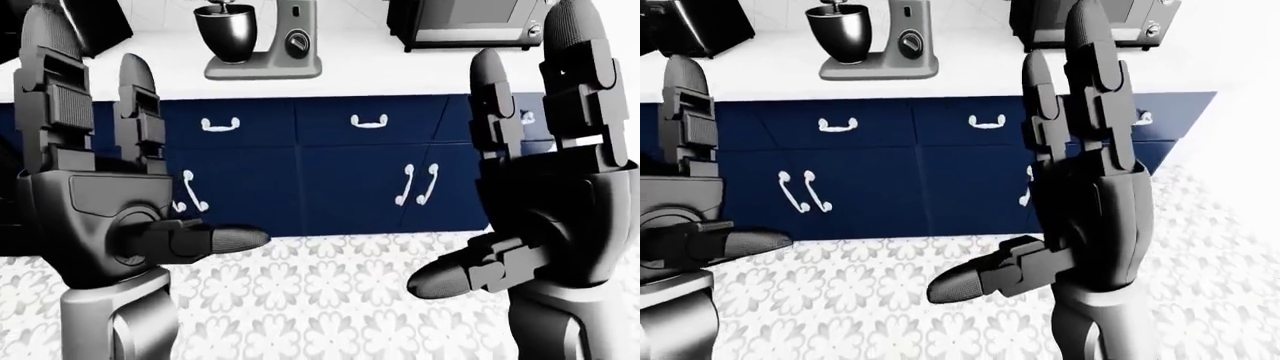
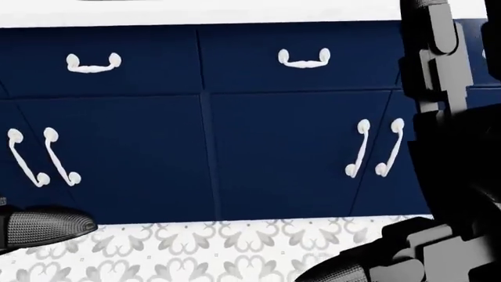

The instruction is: Open the stand mixer head.

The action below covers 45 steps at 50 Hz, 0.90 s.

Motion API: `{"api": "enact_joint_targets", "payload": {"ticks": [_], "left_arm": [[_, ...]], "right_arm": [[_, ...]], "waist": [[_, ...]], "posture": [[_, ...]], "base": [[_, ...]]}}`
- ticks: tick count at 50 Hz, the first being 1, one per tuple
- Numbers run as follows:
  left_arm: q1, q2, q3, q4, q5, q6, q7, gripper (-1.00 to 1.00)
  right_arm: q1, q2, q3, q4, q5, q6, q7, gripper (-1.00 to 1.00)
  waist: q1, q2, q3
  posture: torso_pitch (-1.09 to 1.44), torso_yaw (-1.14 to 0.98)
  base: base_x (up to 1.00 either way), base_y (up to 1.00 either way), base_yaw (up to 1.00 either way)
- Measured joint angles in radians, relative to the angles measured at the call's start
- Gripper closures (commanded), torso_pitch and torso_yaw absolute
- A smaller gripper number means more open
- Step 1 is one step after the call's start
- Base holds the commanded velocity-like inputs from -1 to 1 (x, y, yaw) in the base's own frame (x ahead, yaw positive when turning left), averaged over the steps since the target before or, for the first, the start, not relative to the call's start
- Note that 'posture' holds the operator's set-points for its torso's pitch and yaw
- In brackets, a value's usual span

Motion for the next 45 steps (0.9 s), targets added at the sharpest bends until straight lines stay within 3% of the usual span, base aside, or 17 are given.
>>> {"api": "enact_joint_targets", "payload": {"ticks": [3,7,10,14,17,20,22,25,29,31,32,34,37,39,40,44,45], "left_arm": [[0.009,-0.005,-0.009,0.004,0.005,0.008,0.0,-1.0],[0.008,-0.005,-0.014,0.012,0.005,0.008,-0.012,-1.0],[0.016,-0.014,-0.017,0.01,0.005,0.002,-0.016,-1.0],[0.005,-0.009,-0.019,-0.006,0.001,-0.008,-0.026,-1.0],[0.018,-0.017,-0.019,0.004,0.002,-0.007,-0.024,-1.0],[0.016,-0.01,-0.023,0.003,-0.003,-0.008,-0.03,-1.0],[0.021,-0.01,-0.008,0.018,-0.001,-0.009,-0.025,-1.0],[0.016,-0.01,-0.008,0.012,0.001,-0.01,-0.018,-1.0],[0.01,-0.009,-0.011,0.012,-0.003,-0.011,-0.02,-1.0],[-0.001,-0.006,-0.009,0.013,-0.003,-0.01,-0.016,-1.0],[0.001,-0.011,-0.016,0.005,-0.003,-0.012,-0.017,-1.0],[0.013,-0.014,-0.03,0.003,-0.007,-0.011,-0.023,-1.0],[0.014,-0.009,-0.012,0.026,-0.006,-0.003,-0.02,-1.0],[0.009,-0.009,-0.009,0.022,-0.003,-0.006,-0.016,-1.0],[0.017,-0.016,-0.015,0.01,-0.003,-0.01,-0.018,-1.0],[0.013,-0.012,-0.021,0.005,-0.008,-0.015,-0.026,-1.0],[0.018,-0.012,-0.014,0.012,-0.007,-0.015,-0.024,-1.0]], "right_arm": [[0.01,-0.005,-0.004,0.01,-0.009,-0.001,0.002,-1.0],[0.006,0.0,-0.011,0.018,-0.004,0.008,-0.008,-1.0],[0.017,-0.007,-0.006,0.016,-0.013,-0.016,-0.002,-1.0],[0.012,0.002,-0.006,0.008,-0.013,-0.024,-0.001,-1.0],[0.028,-0.005,0.0,0.019,-0.024,-0.039,0.012,-1.0],[0.033,0.009,-0.003,0.033,-0.029,-0.035,0.01,-1.0],[0.041,0.01,0.017,0.033,-0.027,-0.031,0.018,-1.0],[0.032,0.007,0.016,0.015,-0.026,-0.041,0.03,-1.0],[0.032,0.008,0.009,0.015,-0.016,-0.044,0.029,-1.0],[0.023,0.003,0.008,0.008,-0.014,-0.044,0.03,-1.0],[0.026,0.0,0.003,0.007,-0.015,-0.049,0.031,-1.0],[0.045,0.004,-0.004,0.014,-0.016,-0.047,0.03,-1.0],[0.042,0.008,0.013,0.026,-0.016,-0.033,0.031,-1.0],[0.035,0.004,0.012,0.012,-0.016,-0.039,0.035,-1.0],[0.04,0.001,0.006,0.006,-0.014,-0.044,0.037,-1.0],[0.045,0.005,0.007,0.003,-0.018,-0.048,0.035,-1.0],[0.049,0.007,0.018,0.001,-0.018,-0.051,0.041,-1.0]], "waist": [[-0.001,-0.049,0.025],[0.025,-0.044,-0.009],[0.01,-0.063,-0.015],[0.007,0.018,-0.024],[0.008,0.008,0.011],[0.008,0.053,-0.004],[0.008,0.054,-0.013],[0.015,0.0,0.002],[0.018,-0.017,-0.014],[0.015,-0.054,0.001],[0.005,-0.053,0.002],[0.0,-0.017,0.011],[0.008,-0.019,-0.006],[0.002,-0.044,0.003],[-0.002,-0.041,0.007],[0.006,0.019,-0.015],[0.014,0.005,-0.001]], "posture": [[0.0,0.0],[0.0,0.0],[0.0,0.0],[0.0,0.0],[0.0,0.0],[0.0,0.0],[0.0,0.0],[0.0,0.0],[0.0,0.0],[0.0,0.0],[0.0,0.0],[0.0,0.0],[0.0,0.0],[0.0,0.0],[0.0,0.0],[0.0,0.0],[0.0,0.0]], "base": [[0.0,0.33,0.0],[0.0,0.18,0.0],[0.0,0.48,0.0],[0.0,0.34,0.0],[0.0,0.71,0.0],[0.0,0.0,0.0],[0.0,0.68,0.0],[0.0,0.34,0.0],[0.0,0.44,0.0],[0.0,0.65,0.0],[0.0,0.0,0.0],[0.0,0.0,0.0],[0.0,0.65,0.0],[0.0,0.75,0.0],[0.0,0.0,0.0],[0.0,0.45,0.0],[0.0,0.96,0.0]]}}
